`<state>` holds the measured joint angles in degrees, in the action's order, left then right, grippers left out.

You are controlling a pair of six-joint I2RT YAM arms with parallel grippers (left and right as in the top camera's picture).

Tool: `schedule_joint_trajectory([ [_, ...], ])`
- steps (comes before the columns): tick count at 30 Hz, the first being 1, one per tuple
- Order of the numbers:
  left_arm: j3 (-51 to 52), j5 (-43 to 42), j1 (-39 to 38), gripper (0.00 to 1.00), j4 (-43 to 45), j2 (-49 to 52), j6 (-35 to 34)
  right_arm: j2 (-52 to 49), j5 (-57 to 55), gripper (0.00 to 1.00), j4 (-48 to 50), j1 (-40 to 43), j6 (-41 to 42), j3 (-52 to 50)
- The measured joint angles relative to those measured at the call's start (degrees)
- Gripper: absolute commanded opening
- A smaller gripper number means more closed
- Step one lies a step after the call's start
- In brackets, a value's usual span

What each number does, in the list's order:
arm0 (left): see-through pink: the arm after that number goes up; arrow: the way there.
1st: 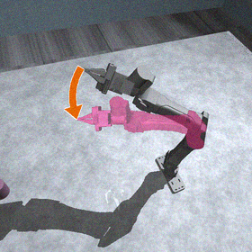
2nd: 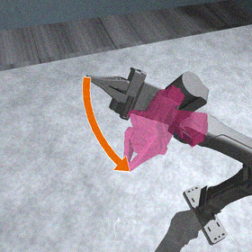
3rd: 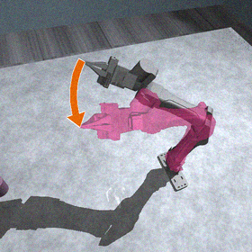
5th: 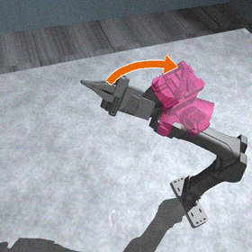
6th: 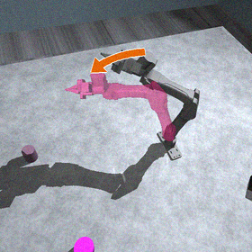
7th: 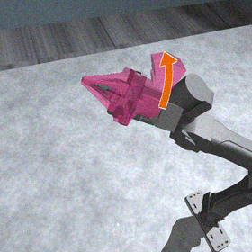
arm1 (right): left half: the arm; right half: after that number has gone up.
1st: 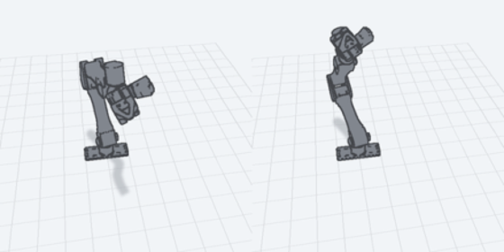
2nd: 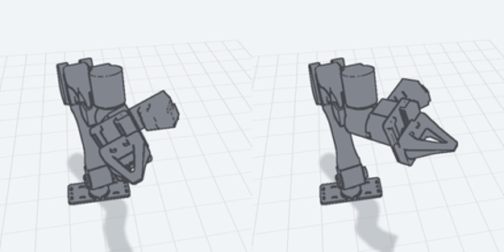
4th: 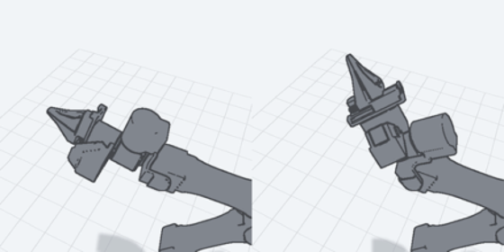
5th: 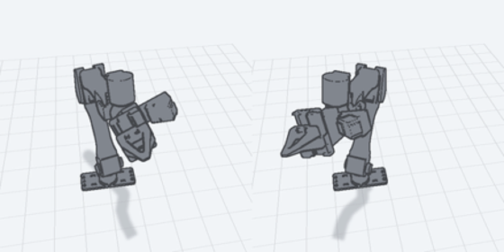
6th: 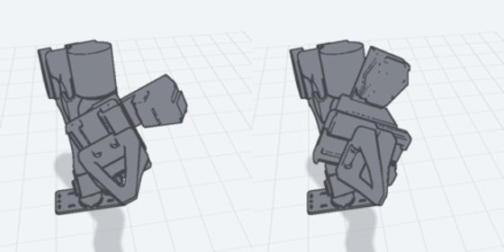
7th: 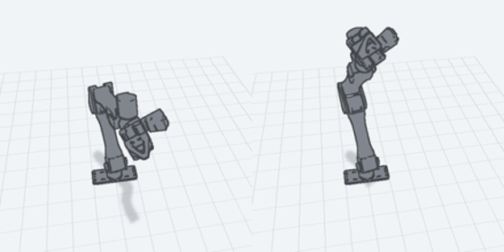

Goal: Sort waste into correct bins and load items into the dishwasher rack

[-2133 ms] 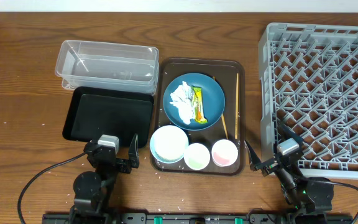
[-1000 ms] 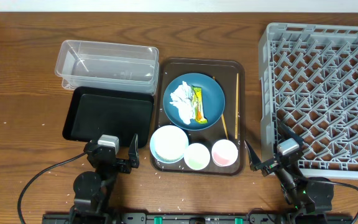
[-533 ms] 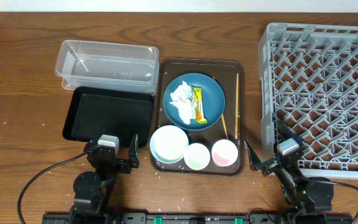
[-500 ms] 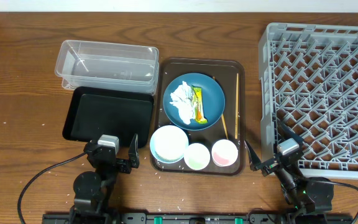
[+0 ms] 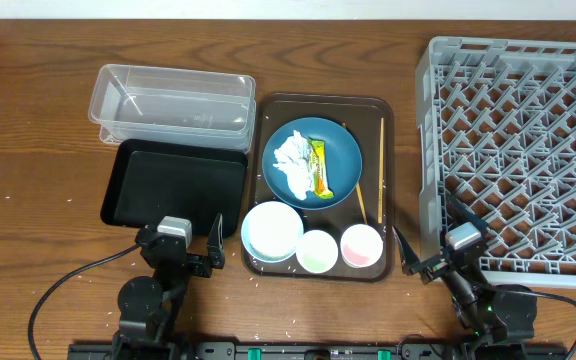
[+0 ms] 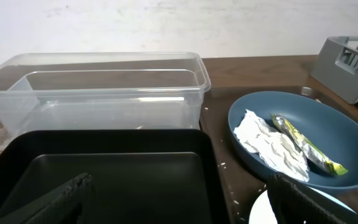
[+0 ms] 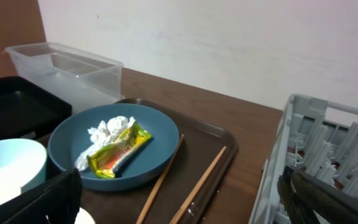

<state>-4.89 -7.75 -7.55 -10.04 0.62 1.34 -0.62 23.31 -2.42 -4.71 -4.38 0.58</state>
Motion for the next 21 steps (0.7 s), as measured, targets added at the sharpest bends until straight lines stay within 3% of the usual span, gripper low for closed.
schedule_joint_trajectory([
  [13, -0.6, -1.6, 0.0, 0.91, 1.0, 0.0, -9.0, -1.9, 5.7, 0.99, -1.1, 0.0, 9.1, 0.5],
  [17, -7.2, -2.5, 0.0, 0.91, -2.2, 3.0, -11.4, -7.3, 7.6, 0.99, -10.2, 0.0, 10.4, 6.8],
  [21, -19.1, -4.0, 0.0, 0.91, -11.9, 11.5, -13.4, -15.8, 8.4, 0.99, -20.6, 0.0, 10.1, 19.8],
])
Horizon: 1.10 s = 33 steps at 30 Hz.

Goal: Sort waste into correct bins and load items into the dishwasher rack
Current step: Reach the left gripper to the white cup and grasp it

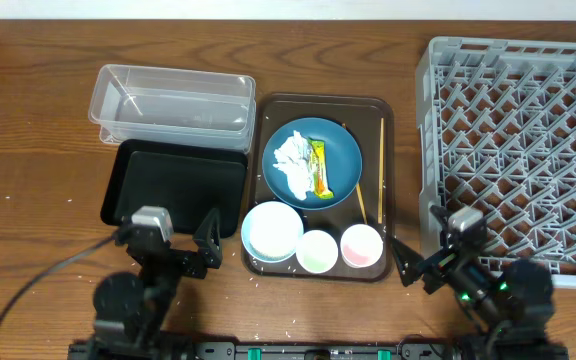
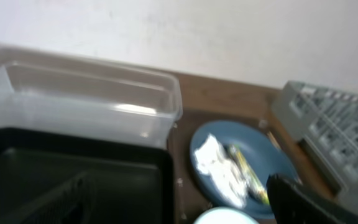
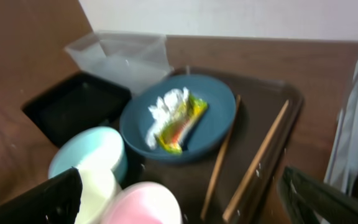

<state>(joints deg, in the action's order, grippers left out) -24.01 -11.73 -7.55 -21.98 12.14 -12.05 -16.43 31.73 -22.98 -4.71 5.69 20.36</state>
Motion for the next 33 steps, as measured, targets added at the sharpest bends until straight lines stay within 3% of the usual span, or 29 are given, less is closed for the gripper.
schedule_joint_trajectory([
  [7, -23.1, -3.0, 0.0, 0.91, -24.6, 22.3, -1.1, -20.7, 0.6, 0.99, -22.6, 0.0, -2.9, 26.2],
  [9, -29.8, -3.5, 0.0, 0.91, -29.4, 27.7, -1.3, -27.4, 0.7, 0.99, -29.6, 0.0, -3.8, 33.6],
  [13, -37.8, -6.5, 0.0, 0.91, -32.3, 33.3, -1.5, -35.9, 1.2, 0.99, -34.9, 0.0, -4.2, 42.0],
  [16, -38.9, -9.5, 0.0, 0.87, -32.1, 34.4, -1.7, -39.3, 2.7, 0.99, -35.3, 0.0, -3.3, 43.8],
  [18, -38.9, -10.7, 0.0, 0.96, -33.0, 35.1, -1.9, -40.7, 3.1, 0.99, -35.3, 0.0, -2.7, 43.8],
  [24, -38.9, -12.1, -2.7, 0.95, -37.7, 40.7, -3.2, -43.6, 3.5, 0.99, -35.1, 0.0, 0.4, 43.8],
  [33, -39.0, -5.8, -24.4, 0.92, -32.4, 55.5, -3.8, -43.7, 3.5, 0.99, -35.8, 0.0, 3.3, 43.8],
])
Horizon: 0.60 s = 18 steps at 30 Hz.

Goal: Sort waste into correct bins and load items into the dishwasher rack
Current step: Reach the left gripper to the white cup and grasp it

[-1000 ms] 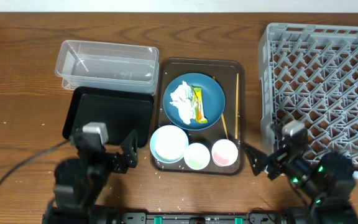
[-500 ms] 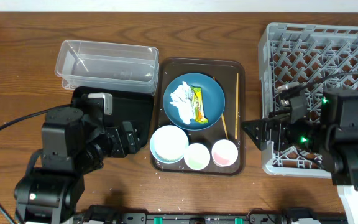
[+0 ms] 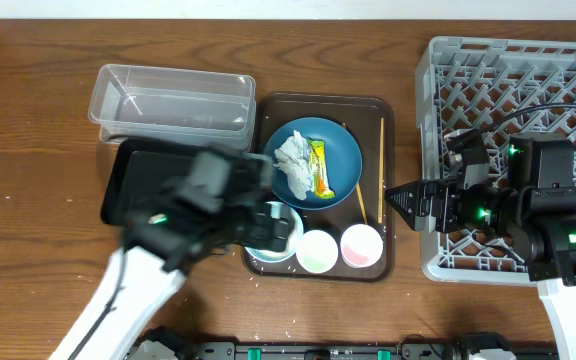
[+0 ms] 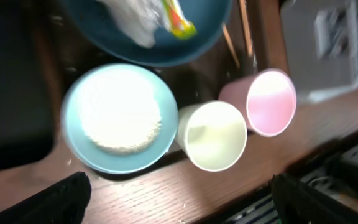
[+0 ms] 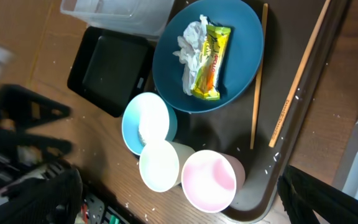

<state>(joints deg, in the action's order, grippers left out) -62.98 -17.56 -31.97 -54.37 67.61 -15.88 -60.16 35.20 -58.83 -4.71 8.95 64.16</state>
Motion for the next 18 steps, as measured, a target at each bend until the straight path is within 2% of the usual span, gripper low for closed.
schedule_joint_trajectory([
  [3, 0.0, 3.5, -7.2, 0.85, 0.5, 5.1, -0.7, 0.0, 0.0, 0.99, -0.3, 0.0, 1.2, 0.0],
  [7, 0.0, 8.0, -13.7, 0.8, -0.7, 11.4, -1.3, 0.0, 0.0, 0.99, -1.8, 0.0, 2.0, 0.0],
  [13, 0.0, 12.7, -15.0, 0.76, 1.7, 18.6, -3.7, 0.0, 0.0, 0.99, -3.0, 0.0, 2.5, 0.0],
  [18, 0.0, 12.9, -15.0, 0.63, 5.6, 23.3, -4.6, 0.0, 0.0, 0.99, -3.1, 0.0, 2.6, 0.0],
])
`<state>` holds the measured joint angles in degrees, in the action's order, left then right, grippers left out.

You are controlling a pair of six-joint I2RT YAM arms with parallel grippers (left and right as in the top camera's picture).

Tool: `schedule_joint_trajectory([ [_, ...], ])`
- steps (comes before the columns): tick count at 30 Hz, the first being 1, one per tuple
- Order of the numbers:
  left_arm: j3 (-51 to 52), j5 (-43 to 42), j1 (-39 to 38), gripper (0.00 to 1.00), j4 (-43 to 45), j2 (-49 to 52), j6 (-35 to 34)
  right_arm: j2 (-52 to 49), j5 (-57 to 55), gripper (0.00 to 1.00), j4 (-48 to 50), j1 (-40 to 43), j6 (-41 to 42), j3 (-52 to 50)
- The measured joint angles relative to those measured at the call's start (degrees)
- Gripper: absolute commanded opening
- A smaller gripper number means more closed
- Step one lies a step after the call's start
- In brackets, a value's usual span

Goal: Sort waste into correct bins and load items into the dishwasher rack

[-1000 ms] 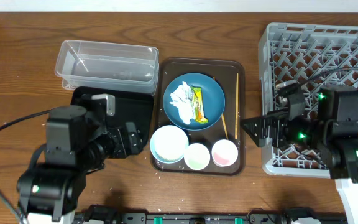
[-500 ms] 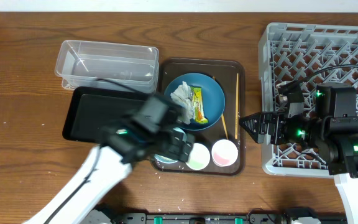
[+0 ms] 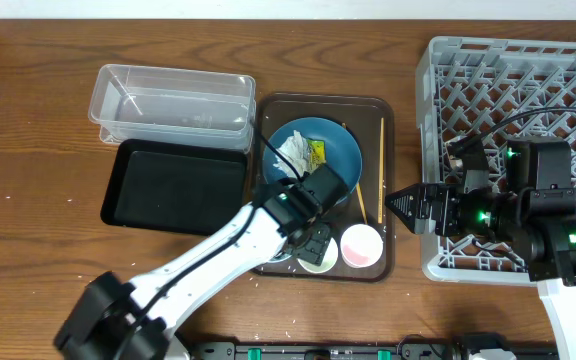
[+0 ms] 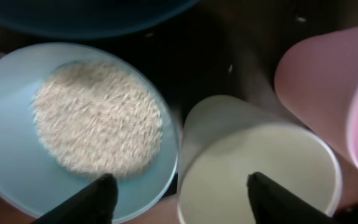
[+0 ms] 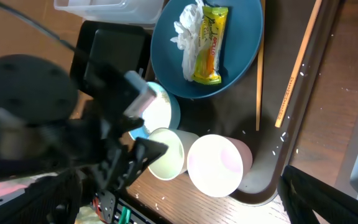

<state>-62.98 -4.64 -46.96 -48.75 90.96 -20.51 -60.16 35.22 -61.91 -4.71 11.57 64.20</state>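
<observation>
A brown tray point(image 3: 378, 265) carries a blue plate point(image 5: 241, 37) with a crumpled tissue point(image 5: 188, 28) and a yellow wrapper point(image 5: 208, 53), two chopsticks point(image 5: 297, 74), a light blue bowl of rice point(image 4: 95, 118), a cream cup point(image 4: 253, 168) and a pink cup point(image 4: 328, 81). My left gripper point(image 4: 182, 202) hangs open close above the bowl's right rim and the cream cup, holding nothing. In the overhead view the left gripper point(image 3: 311, 240) covers most of the bowl. My right gripper point(image 3: 400, 203) is open and empty between the tray and the grey rack point(image 3: 528, 90).
A clear plastic bin point(image 3: 173, 98) and a black bin point(image 3: 173, 185) stand left of the tray. The left arm point(image 3: 188, 275) crosses the table's front from the lower left. The right arm's body sits over the rack's left front part.
My left gripper has moved right from the black bin's right edge and come down close over the bowl's rim and the cream cup. The right arm has barely shifted.
Both arms first sat at the table's front edge with open grippers, then slightly raised. Later the left arm was over the black bin and bowl, the right beside the rack looking down on the tray. Now the left gripper is low over bowl and cream cup.
</observation>
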Motion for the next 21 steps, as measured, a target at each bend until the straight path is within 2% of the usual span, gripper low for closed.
schedule_joint_trajectory([
  [2, 0.0, 0.1, 0.0, 0.55, 0.8, 1.4, -0.3, 0.0, 0.0, 0.99, 0.0, 0.0, 0.0, 0.0],
  [6, 0.0, 0.3, 0.0, 0.27, 1.2, 2.4, -0.8, 0.0, 0.0, 0.99, 0.0, 0.0, 0.0, 0.0],
  [8, 0.0, 0.3, 0.0, 0.19, 1.2, 2.4, -0.7, 0.0, 0.0, 0.99, 0.0, 0.0, 0.0, 0.0],
  [9, 0.0, 0.3, 0.0, 0.1, 1.0, 2.4, -0.5, 0.0, 0.0, 0.99, 0.0, 0.0, 0.0, 0.0],
  [10, 0.0, 0.2, 0.0, 0.06, 0.7, 2.3, -0.8, 0.0, 0.0, 0.99, 0.0, 0.0, 0.0, 0.0],
  [16, -0.2, -2.5, 1.7, 0.06, -2.6, -1.2, -0.6, 0.0, 0.0, 0.99, 0.0, 0.0, 0.0, 0.0],
  [21, -1.9, -7.4, 9.3, 0.06, -3.9, -11.3, -0.5, 0.0, 0.0, 0.99, 0.0, 0.0, 0.0, 0.0],
])
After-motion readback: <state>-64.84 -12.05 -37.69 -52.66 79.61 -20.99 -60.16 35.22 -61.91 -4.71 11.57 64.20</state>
